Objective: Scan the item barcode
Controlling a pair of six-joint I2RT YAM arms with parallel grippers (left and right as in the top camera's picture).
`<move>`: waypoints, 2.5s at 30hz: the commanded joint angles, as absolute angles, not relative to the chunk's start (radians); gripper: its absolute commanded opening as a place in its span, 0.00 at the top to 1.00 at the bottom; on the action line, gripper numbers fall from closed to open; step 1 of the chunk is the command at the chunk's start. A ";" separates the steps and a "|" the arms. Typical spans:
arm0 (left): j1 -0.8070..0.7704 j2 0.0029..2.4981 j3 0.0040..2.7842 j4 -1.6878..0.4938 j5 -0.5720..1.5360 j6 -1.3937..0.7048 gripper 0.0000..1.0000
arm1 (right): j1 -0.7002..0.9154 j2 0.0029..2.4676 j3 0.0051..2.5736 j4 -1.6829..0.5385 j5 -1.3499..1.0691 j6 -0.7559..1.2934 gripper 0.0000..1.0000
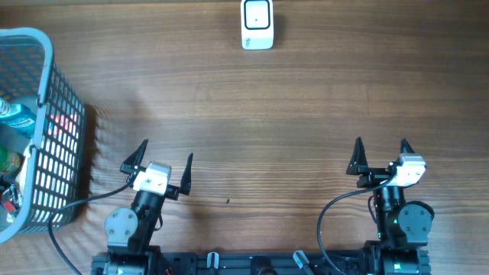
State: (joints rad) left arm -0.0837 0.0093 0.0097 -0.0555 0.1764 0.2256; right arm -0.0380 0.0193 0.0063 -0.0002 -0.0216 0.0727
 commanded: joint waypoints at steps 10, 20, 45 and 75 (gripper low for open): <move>-0.088 0.007 0.006 -0.060 0.178 0.217 0.00 | -0.031 0.020 0.005 0.002 -0.030 0.056 0.00; -0.088 0.007 0.006 -0.060 0.178 0.217 0.00 | -0.031 0.021 0.005 0.002 -0.030 0.056 0.00; -0.088 0.008 0.006 -0.060 0.178 0.217 0.00 | -0.031 0.021 0.005 0.002 -0.030 0.055 0.00; -0.088 0.570 0.720 -0.243 0.351 -0.328 0.00 | -0.031 0.021 0.005 0.002 -0.030 0.056 0.00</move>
